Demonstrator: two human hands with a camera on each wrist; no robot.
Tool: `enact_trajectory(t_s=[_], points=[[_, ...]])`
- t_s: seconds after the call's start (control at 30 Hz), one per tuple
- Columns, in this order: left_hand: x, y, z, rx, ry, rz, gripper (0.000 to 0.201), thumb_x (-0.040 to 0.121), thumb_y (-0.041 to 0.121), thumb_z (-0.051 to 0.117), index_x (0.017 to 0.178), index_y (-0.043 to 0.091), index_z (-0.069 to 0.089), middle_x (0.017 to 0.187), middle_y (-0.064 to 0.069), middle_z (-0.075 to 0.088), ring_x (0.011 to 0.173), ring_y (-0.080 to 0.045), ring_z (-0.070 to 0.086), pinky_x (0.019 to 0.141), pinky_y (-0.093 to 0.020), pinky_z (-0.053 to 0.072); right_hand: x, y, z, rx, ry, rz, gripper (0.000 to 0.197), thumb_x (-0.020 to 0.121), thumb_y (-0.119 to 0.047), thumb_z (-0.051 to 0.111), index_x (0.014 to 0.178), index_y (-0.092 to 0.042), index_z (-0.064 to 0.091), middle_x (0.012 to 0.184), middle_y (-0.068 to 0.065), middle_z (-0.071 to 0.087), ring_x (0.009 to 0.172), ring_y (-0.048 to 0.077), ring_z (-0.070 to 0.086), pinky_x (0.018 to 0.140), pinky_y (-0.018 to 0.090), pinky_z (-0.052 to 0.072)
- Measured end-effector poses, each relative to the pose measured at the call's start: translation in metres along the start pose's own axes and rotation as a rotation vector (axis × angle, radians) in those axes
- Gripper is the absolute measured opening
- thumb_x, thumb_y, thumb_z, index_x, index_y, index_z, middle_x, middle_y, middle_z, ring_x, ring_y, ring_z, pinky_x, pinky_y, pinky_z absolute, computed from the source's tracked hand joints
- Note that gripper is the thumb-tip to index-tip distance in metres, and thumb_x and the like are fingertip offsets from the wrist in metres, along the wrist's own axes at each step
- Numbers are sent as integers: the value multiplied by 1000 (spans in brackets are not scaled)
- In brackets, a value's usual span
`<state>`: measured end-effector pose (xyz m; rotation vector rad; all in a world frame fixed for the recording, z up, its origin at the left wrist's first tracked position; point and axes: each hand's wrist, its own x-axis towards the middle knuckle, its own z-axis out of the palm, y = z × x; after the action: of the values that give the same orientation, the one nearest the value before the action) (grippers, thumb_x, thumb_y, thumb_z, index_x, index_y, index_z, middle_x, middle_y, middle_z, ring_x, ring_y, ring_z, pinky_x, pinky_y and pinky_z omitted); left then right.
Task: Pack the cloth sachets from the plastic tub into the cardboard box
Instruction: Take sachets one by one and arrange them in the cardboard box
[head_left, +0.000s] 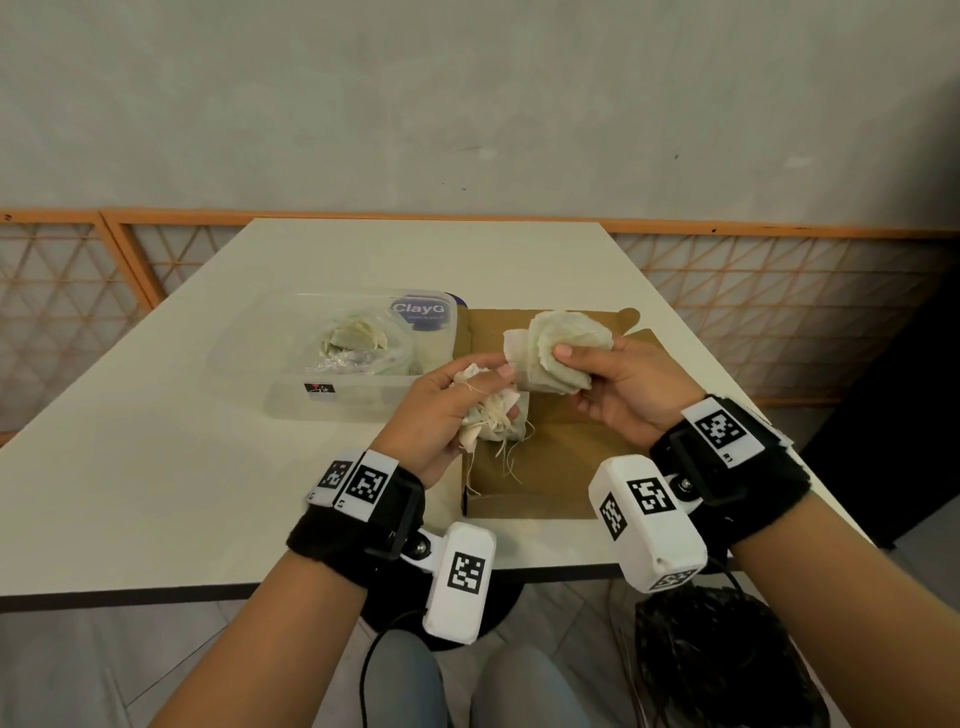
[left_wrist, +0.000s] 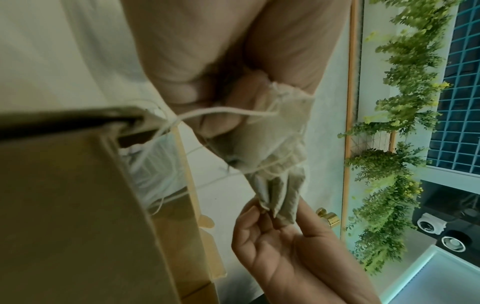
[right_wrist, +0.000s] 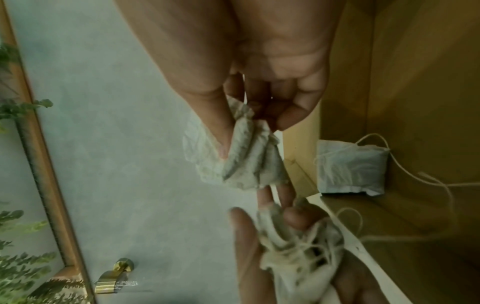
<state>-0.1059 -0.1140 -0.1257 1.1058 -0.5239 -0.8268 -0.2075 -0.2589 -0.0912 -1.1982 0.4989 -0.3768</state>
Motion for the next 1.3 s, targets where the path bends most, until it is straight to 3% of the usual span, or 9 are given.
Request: enact_trajectory(t_s=[0.13,0.27,0.33,0.43,0.6,0.67,0.77,1.1,1.3], points=[[2,2,8,29,-23,2,41,76,25,67,110,1,64,84,-9,66,60,-14,62,55,-24,54,-1,5,4,-71,-42,23,23,82,-8,63,104,-8,61,83,2,65,69,10,62,53,17,48],[7,2,6,80,153,-11,12,88,21,64,93,10,67,83,-12,65,57,-15,62,47,-23,53,-2,6,-2,-253,33,-62,13,76,-11,70,88,-8,65,75,4,61,60,11,48,44,16,33],[8,4,4,88,203,-27,15,89,26,63,90,11,65,75,-8,65,51,-13,61,40,-21,47,-2,7,-5,-264,16,-72,22,73,-10,72,93,-4,65,74,5,61,56,10,46,40,16,30],[4,6,7,148,112,-30,34,86,34,63,102,4,65,68,-6,63,48,-11,60,41,-20,47,-4,5,-2,-279,0,-71,27,69,-7,74,93,-3,64,73,7,61,55,14,46,38,15,31],[2,6,14,172,28,-15,28,76,21,71,99,6,67,69,-3,65,54,-10,61,47,-23,52,-2,3,4,-322,0,-71,46,47,-25,81,89,-11,67,81,10,64,64,23,46,44,19,34],[4,7,13,144,47,-26,24,80,13,69,102,4,66,74,-6,66,53,-11,62,45,-24,51,-1,2,3,-336,1,-77,38,55,-23,81,90,-14,68,85,8,66,74,25,51,50,21,35],[6,10,11,105,59,-39,17,85,9,65,101,5,66,77,-6,67,52,-11,62,44,-23,50,-2,-2,0,-317,8,-126,13,75,-9,71,85,-16,66,80,-1,66,70,12,57,50,16,36],[9,17,9,68,-4,-115,14,92,18,57,99,8,62,66,-3,63,49,-11,58,44,-22,47,-1,-3,-7,-296,118,-277,7,73,-10,74,74,-15,69,65,3,61,54,7,52,51,18,41],[9,15,14,15,31,-139,21,94,20,54,110,7,54,69,-7,54,45,-8,56,35,-16,39,-1,-5,-7,-231,144,-287,8,77,-11,72,76,-19,72,66,-3,68,59,6,56,52,17,40]])
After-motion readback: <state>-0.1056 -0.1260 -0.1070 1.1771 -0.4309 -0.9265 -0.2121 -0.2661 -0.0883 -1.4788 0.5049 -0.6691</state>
